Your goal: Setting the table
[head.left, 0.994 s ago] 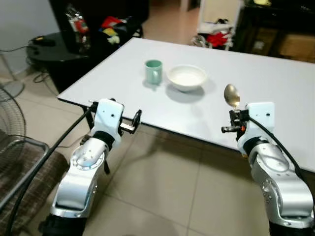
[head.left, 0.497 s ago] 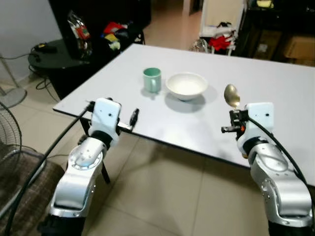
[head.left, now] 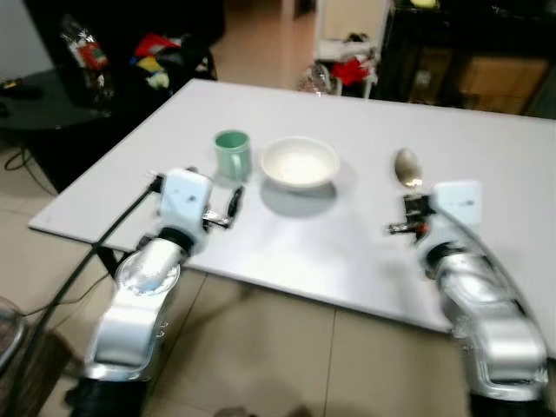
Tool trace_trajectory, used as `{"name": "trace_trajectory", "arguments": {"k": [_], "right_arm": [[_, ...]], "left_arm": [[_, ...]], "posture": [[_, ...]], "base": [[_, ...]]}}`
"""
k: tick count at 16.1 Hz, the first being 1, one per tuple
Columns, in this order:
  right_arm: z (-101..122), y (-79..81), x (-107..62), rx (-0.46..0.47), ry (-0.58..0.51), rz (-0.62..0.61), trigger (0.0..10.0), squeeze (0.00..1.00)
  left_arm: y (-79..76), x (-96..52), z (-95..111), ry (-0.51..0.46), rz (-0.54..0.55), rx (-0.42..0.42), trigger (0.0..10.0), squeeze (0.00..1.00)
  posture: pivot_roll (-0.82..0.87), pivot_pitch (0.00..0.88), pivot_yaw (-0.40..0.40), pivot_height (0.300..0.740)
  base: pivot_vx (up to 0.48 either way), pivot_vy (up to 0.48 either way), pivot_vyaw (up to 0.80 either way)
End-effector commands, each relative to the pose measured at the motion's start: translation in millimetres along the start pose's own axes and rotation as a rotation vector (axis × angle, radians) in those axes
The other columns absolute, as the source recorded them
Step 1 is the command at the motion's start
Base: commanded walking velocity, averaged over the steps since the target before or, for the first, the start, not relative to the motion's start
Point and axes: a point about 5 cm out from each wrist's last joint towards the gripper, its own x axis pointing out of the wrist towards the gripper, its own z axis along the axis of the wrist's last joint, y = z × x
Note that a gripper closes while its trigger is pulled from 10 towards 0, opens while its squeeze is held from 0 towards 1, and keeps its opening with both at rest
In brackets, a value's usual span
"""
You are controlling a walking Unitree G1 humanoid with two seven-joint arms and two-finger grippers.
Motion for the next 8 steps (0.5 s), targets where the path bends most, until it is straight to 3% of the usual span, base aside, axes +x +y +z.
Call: {"name": "trace_trajectory", "arguments": {"k": [1, 8], "right_arm": [[3.4, -6.8, -1.0, -0.006, -0.017, -0.017, 10.0, 0.0], [1.2, -5.5, -2.1, -0.001, -0.006, -0.013, 10.0, 0.0]], "left_arm": [[-1.8, 2.4, 4.8, -0.02, -0.003, 0.001, 10.0, 0.0], [-2.4, 4.1, 5.1, -0.022, -0.011, 0.002, 10.0, 0.0]], "posture": [[0.06, 0.0, 0.035, 0.74], [0.05, 0.0, 0.048, 0.74]], "base": [[0.352, 0.0, 0.0], [0.355, 0.0, 0.0]]}}
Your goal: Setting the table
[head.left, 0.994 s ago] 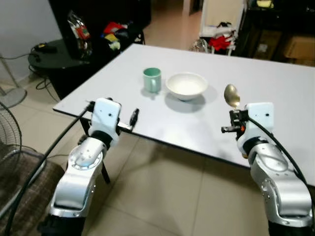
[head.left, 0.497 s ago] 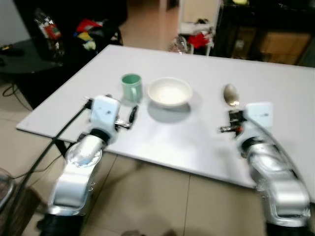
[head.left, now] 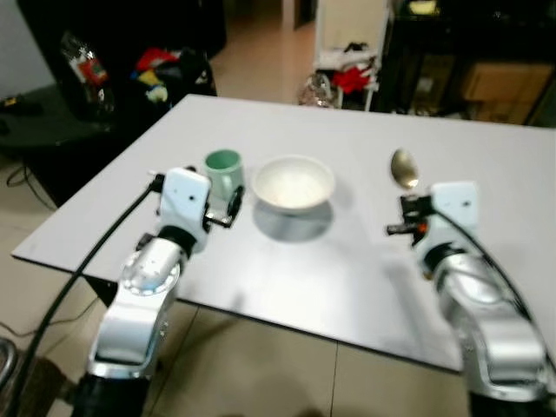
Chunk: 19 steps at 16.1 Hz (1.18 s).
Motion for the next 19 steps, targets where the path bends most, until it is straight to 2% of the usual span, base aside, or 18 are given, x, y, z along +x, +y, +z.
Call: {"name": "trace_trajectory", "arguments": {"k": [1, 3, 6, 8, 16, 18, 19], "right_arm": [[4.9, -1.3, -0.2, -0.008, -0.018, -0.003, 10.0, 0.0], [3.9, -1.9, -1.0, -0.006, -0.015, -0.01, 10.0, 0.0], [0.7, -1.5, -1.9, -0.005, 0.004, -0.011, 10.0, 0.0], [-0.1, -2.2, -2.2, -0.006, 0.007, -0.013, 10.0, 0.0], [-2.0, 0.3, -0.6, -0.01, 0.018, 0.0, 10.0, 0.0], [-1.9, -0.3, -1.0, -0.009, 0.018, -0.008, 10.0, 0.0], [-2.2, -1.0, -1.7, -0.007, 0.02, -0.014, 10.0, 0.0]], "left_arm": [[1.7, 2.0, 2.3, -0.004, 0.003, 0.003, 10.0, 0.0], [1.6, 4.0, 2.2, 0.0, 0.01, -0.012, 10.0, 0.0], [1.0, 4.1, 0.8, 0.012, 0.002, 0.011, 10.0, 0.0], [2.8, 3.8, 1.3, 0.008, 0.009, 0.009, 10.0, 0.0], [5.6, 2.3, 1.3, 0.014, 0.009, 0.016, 10.0, 0.0], [6.0, 3.8, 2.2, 0.015, 0.006, 0.05, 10.0, 0.0], [5.1, 4.5, 3.1, 0.009, -0.002, 0.059, 10.0, 0.0]], "posture": [[0.05, 0.0, 0.049, 0.74], [0.05, 0.0, 0.055, 0.74], [0.05, 0.0, 0.06, 0.74], [0.05, 0.0, 0.06, 0.74], [0.07, 0.0, 0.052, 0.74], [0.06, 0.0, 0.062, 0.74], [0.06, 0.0, 0.066, 0.74]], "base": [[0.352, 0.0, 0.0], [0.165, 0.0, 0.0], [0.0, 0.0, -0.36], [0.0, 0.48, -0.76], [0.0, 0.48, 0.0], [0.0, 0.135, 0.0], [0.0, -0.48, 0.0]]}}
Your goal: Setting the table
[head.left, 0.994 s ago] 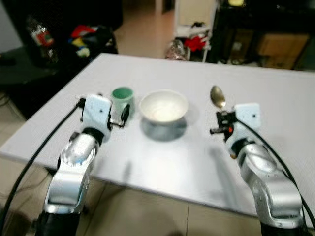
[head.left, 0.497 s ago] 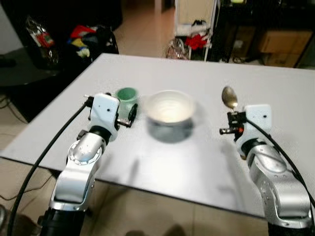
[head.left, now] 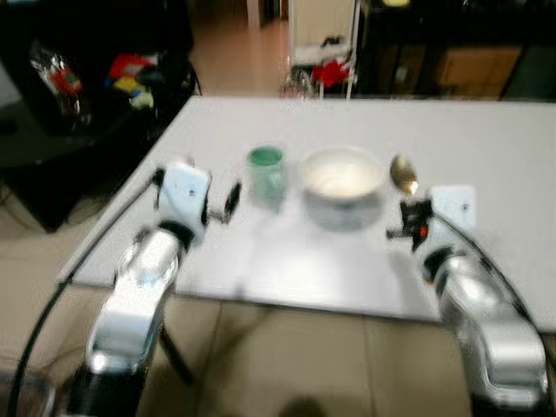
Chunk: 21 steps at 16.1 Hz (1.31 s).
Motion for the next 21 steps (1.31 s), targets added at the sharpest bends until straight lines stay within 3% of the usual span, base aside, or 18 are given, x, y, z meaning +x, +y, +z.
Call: {"name": "trace_trajectory", "arguments": {"k": [1, 4, 7, 10, 12, 14, 16, 21], "right_arm": [[4.2, 0.5, -0.2, -0.008, -0.013, 0.003, 10.0, 0.0], [-0.1, -4.8, 2.3, -0.042, 0.039, 0.014, 10.0, 0.0], [-7.8, -9.2, 7.7, -0.108, 0.122, 0.014, 10.0, 0.0], [-16.9, -19.0, 11.2, -0.136, 0.203, -0.087, 10.0, 0.0], [-27.8, -26.0, 16.9, -0.189, 0.283, -0.127, 10.0, 0.0], [-31.5, -27.7, 24.0, -0.196, 0.296, -0.136, 10.0, 0.0], [-42.3, -31.6, 38.8, -0.185, 0.329, -0.147, 10.0, 0.0], [-52.4, -41.7, 57.4, -0.198, 0.338, -0.163, 10.0, 0.0]], "left_arm": [[1.5, 0.0, -1.3, 0.01, 0.004, 0.002, 10.0, 0.0], [-4.2, -0.3, -1.2, 0.017, -0.037, -0.034, 10.0, 0.0], [-17.4, -3.6, -1.4, 0.021, -0.167, -0.042, 10.0, 0.0], [-27.7, -11.2, -3.9, 0.043, -0.304, -0.057, 10.0, 0.0], [-40.3, -19.8, -3.8, 0.064, -0.475, -0.081, 10.0, 0.0], [-45.9, -25.2, -6.1, 0.088, -0.552, -0.075, 10.0, 0.0], [-48.5, -27.4, -7.4, 0.106, -0.583, -0.065, 10.0, 0.0], [-47.3, -28.9, -5.1, 0.108, -0.59, -0.061, 10.0, 0.0]], "posture": [[0.06, 0.0, 0.066, 0.74], [0.06, 0.0, 0.072, 0.74], [0.06, 0.0, 0.067, 0.74], [0.07, 0.0, 0.064, 0.74], [0.07, 0.0, 0.067, 0.74], [0.07, 0.0, 0.071, 0.74], [0.07, 0.0, 0.072, 0.74], [0.08, 0.0, 0.066, 0.74]], "base": [[0.0, -0.48, 0.0], [0.0, 0.0, 0.0], [0.0, 0.0, 0.0], [0.0, 0.0, 0.0], [0.0, 0.0, 0.0], [0.0, 0.0, 0.0], [0.0, 0.0, 0.0], [0.0, 0.0, 0.0]]}}
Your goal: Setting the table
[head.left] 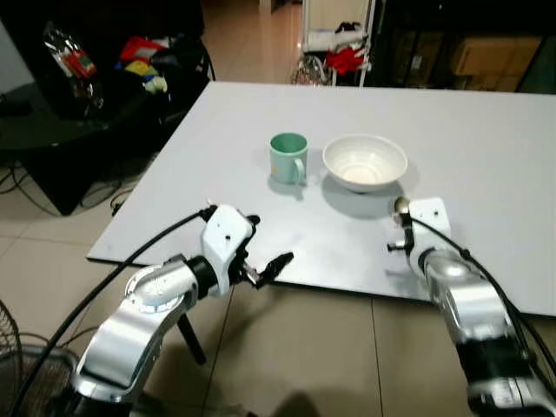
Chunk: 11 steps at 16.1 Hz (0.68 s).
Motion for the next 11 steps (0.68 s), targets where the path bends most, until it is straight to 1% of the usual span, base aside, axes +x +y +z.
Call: {"name": "trace_trajectory", "arguments": {"k": [1, 5, 6, 7, 8, 11], "right_arm": [[-2.2, -2.2, 2.5, -0.013, 0.007, -0.005, 10.0, 0.0], [-7.5, 0.1, 9.7, -0.011, 0.017, 0.007, 10.0, 0.0], [-9.1, 0.9, 10.1, -0.008, 0.025, 0.006, 10.0, 0.55], [-9.6, 1.3, 10.2, -0.005, 0.027, 0.006, 10.0, 0.55], [-10.4, 3.4, 8.8, 0.005, 0.03, 0.014, 10.0, 1.0], [-6.8, 5.9, 1.8, 0.025, 0.015, 0.024, 10.0, 1.0]], "left_arm": [[0.6, -3.1, 1.6, 0.003, -0.002, 0.008, 10.0, 0.0], [-0.5, -4.6, 1.2, 0.007, -0.006, 0.007, 10.0, 0.0], [-0.8, -4.8, 1.2, 0.008, -0.008, 0.007, 10.0, 0.0], [-0.9, -4.9, 1.1, 0.008, -0.009, 0.007, 10.0, 0.0], [-1.4, -4.9, 0.9, 0.009, -0.012, 0.007, 10.0, 0.0], [-1.9, -4.8, 0.6, 0.01, -0.017, 0.007, 10.0, 0.0]], "posture": [[0.08, 0.0, 0.064, 0.74], [0.09, 0.0, 0.063, 0.74], [0.09, 0.0, 0.064, 0.74], [0.08, 0.0, 0.063, 0.74], [0.08, 0.0, 0.064, 0.74], [0.08, 0.0, 0.065, 0.74]], "base": [[0.0, 0.0, 0.0], [0.0, 0.0, 0.0], [0.0, 0.0, 0.0], [0.0, 0.0, 0.0], [0.0, 0.0, 0.0], [0.0, 0.0, 0.0]]}}
